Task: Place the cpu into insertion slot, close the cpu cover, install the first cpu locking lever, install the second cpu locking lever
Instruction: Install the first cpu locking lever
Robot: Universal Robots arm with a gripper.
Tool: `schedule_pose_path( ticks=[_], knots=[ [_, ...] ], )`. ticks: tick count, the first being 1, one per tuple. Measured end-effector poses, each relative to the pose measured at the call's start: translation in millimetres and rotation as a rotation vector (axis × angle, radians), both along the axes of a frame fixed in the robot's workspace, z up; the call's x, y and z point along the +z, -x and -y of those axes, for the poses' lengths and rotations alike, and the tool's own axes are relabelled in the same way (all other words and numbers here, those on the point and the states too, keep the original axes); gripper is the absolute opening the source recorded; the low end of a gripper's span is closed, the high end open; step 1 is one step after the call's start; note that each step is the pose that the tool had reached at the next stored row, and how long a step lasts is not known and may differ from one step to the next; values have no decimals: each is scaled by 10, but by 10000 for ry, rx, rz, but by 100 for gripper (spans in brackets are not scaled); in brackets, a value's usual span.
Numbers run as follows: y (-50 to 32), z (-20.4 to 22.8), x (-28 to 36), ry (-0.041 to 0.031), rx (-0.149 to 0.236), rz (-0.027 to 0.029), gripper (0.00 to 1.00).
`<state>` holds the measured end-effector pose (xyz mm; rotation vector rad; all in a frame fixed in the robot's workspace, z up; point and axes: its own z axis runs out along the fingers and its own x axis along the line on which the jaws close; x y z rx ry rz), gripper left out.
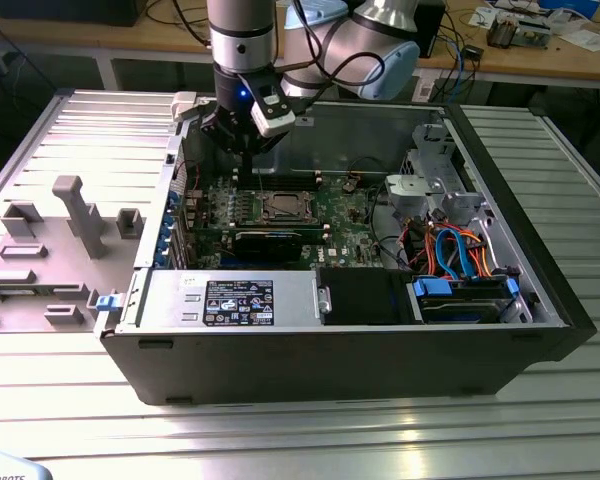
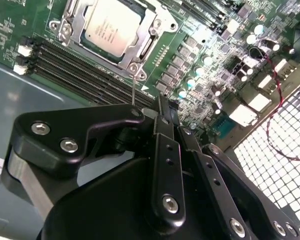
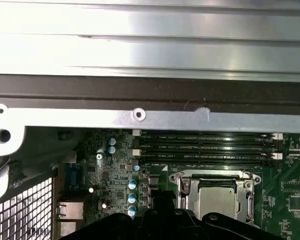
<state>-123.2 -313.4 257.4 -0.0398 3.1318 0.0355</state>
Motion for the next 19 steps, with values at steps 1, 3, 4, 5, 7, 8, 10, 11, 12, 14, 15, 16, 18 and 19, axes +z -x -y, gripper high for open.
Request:
schedule_pose_path(
  ticks=[1,3,4,5,7,8,10,11,12,14,15,16,18,19],
  knots=[
    [-1,-8,-2,3,0,0,11],
    [-3,-23,-4,7,3,-1,11],
    [-4,-29,-6,8,6,1,11],
    [-4,-33,-8,9,22,1,11],
    [-5,-37,-10,10,181,0,11],
    [-10,-37,-12,8,256,3,11],
    [-15,-40,-12,9,262,5,11],
    [-19,-43,-12,9,258,7,11],
    [-24,-48,-12,9,239,11,11],
    [-37,-51,-12,9,151,13,11],
    [-50,-53,-12,9,123,14,11],
    [-65,-54,-12,10,104,13,11],
    [-96,-56,-12,10,65,14,11],
    [-109,-56,-12,10,44,14,11]
  ],
)
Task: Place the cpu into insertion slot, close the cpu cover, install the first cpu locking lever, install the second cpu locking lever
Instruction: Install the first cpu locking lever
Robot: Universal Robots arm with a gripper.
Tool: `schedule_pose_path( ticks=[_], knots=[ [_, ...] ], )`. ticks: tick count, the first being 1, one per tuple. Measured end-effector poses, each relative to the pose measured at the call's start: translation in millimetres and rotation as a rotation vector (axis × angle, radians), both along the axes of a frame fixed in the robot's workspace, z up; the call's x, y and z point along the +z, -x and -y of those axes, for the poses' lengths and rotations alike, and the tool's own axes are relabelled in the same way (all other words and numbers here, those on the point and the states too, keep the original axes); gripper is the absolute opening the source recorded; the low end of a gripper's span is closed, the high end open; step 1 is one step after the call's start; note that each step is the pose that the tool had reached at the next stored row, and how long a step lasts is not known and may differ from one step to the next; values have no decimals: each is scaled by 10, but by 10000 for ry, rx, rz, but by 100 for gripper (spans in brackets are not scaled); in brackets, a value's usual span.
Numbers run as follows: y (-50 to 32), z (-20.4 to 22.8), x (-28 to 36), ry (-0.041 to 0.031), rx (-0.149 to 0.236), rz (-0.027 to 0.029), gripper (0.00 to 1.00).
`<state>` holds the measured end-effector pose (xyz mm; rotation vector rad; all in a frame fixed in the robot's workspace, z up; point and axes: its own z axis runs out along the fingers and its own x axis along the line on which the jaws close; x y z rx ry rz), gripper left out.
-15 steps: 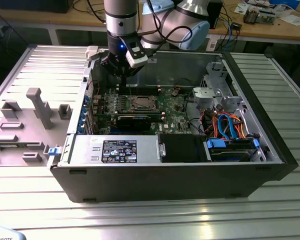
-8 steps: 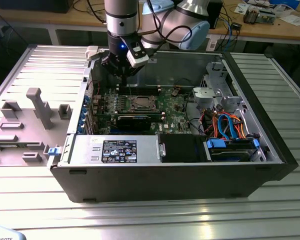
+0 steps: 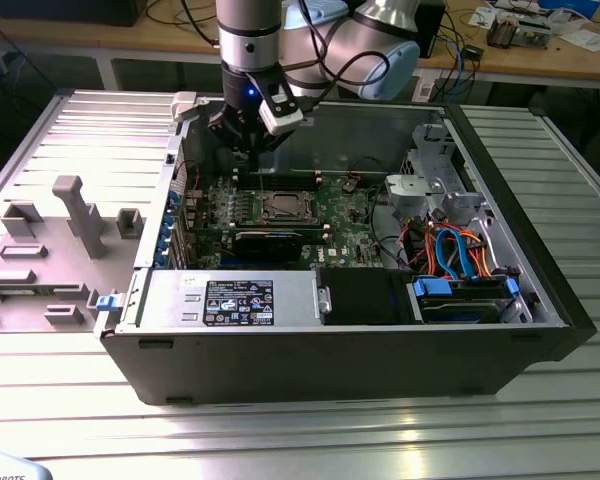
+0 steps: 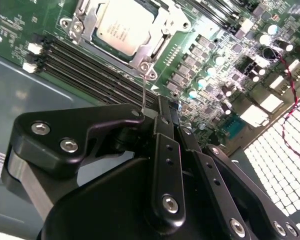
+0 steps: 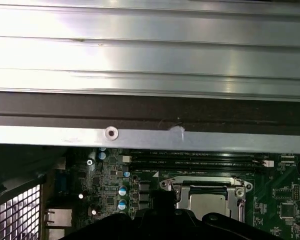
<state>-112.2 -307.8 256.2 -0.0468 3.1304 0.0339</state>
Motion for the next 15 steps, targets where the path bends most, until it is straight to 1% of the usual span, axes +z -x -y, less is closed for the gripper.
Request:
schedule_pose_path(
  ticks=[7,10,11,12,13,14,15],
  knots=[
    [-105,-3,-7,19,-133,1,11],
    [-133,-6,-18,46,-172,0,11],
    [-137,-6,-20,70,-182,-1,11],
    [-139,-6,-27,65,-181,1,11],
    [-142,-6,-38,-12,-185,0,11],
    [-146,-6,-46,-50,-230,-1,11],
    [-147,-6,-50,-59,-317,0,11]
  ],
)
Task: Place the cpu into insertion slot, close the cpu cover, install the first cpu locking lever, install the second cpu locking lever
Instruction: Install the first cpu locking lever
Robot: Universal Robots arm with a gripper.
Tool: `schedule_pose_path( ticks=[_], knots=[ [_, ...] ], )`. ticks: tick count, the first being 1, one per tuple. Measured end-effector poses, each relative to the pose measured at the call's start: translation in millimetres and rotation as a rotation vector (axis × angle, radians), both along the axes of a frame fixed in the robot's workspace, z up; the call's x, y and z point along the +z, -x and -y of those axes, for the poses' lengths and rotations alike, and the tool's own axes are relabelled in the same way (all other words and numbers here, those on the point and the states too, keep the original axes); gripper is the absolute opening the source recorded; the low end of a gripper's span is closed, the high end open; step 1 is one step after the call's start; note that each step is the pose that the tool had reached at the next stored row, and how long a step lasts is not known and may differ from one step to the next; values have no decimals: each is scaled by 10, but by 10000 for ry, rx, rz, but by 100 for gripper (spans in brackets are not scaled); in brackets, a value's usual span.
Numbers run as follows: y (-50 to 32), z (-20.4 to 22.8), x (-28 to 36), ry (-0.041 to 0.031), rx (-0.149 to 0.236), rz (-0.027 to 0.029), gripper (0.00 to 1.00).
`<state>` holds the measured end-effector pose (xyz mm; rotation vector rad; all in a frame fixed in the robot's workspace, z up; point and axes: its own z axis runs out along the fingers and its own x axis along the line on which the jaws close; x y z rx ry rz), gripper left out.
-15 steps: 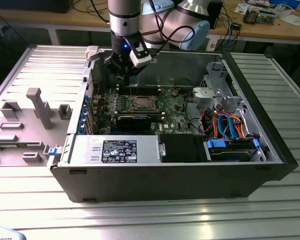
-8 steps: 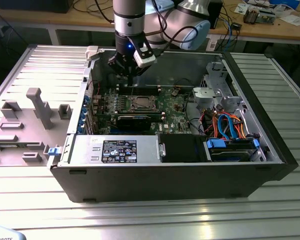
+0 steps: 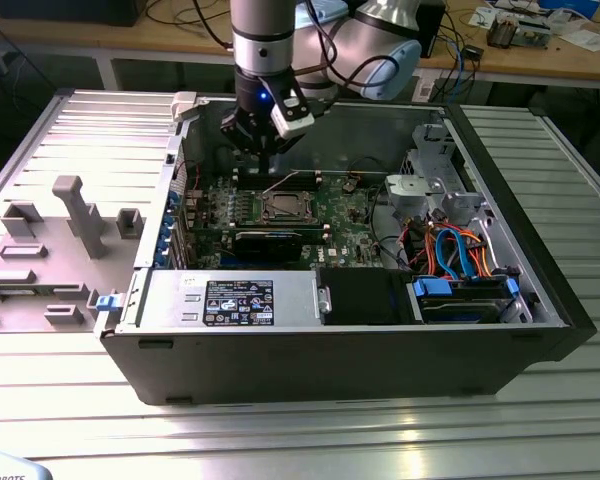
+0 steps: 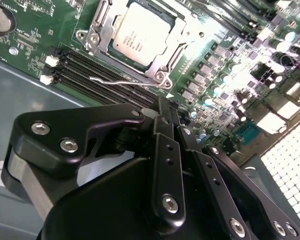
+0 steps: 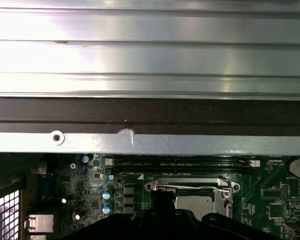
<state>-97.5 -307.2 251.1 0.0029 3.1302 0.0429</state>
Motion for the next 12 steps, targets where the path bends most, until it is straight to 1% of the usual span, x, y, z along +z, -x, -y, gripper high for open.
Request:
schedule_pose_path(
  ticks=[3,8,9,12],
  knots=[
    [-20,-2,-9,0,-236,-2,11],
    [-45,-3,-33,0,-228,-1,11],
    [-53,-4,-44,0,-228,0,11],
    [-94,-13,-114,-2,-208,0,11]
  ],
)
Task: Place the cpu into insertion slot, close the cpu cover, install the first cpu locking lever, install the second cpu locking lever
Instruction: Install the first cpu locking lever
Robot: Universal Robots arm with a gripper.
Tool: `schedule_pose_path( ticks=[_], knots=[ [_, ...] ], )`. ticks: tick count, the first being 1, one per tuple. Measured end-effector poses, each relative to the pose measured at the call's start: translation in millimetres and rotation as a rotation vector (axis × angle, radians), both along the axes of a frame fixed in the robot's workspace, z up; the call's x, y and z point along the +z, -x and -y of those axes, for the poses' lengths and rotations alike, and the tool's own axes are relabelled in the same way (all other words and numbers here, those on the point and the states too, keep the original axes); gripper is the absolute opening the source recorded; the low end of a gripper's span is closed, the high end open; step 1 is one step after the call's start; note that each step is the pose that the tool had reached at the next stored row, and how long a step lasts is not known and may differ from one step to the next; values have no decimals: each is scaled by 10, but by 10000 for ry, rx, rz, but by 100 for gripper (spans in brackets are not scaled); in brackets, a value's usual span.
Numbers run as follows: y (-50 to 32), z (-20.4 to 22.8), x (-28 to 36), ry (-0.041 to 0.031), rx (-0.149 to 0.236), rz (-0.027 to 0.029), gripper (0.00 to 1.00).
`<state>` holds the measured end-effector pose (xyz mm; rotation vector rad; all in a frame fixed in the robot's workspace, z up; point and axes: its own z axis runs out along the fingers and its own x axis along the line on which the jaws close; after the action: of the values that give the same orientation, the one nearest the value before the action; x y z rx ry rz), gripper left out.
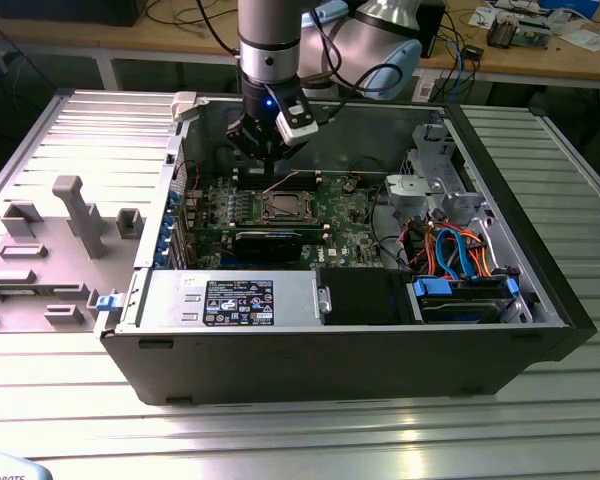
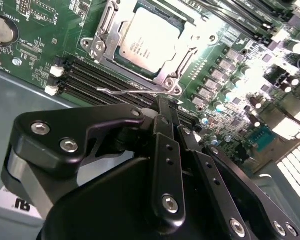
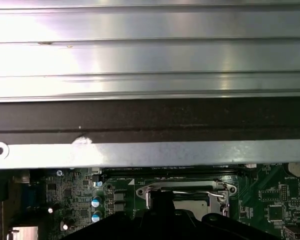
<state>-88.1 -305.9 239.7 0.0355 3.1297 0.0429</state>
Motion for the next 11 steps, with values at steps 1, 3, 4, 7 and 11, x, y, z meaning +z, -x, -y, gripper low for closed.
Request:
schedule_pose_path(
  ticks=[1,3,4,7,11],
  knots=[
    [-10,-1,-11,-1,1,-1,11],
    [-10,-1,-16,-1,1,-2,11],
    [-10,0,-16,1,1,-2,11],
    [-10,-1,-18,-5,1,-1,11],
    [-10,-1,-17,-7,2,0,11]
  ],
)
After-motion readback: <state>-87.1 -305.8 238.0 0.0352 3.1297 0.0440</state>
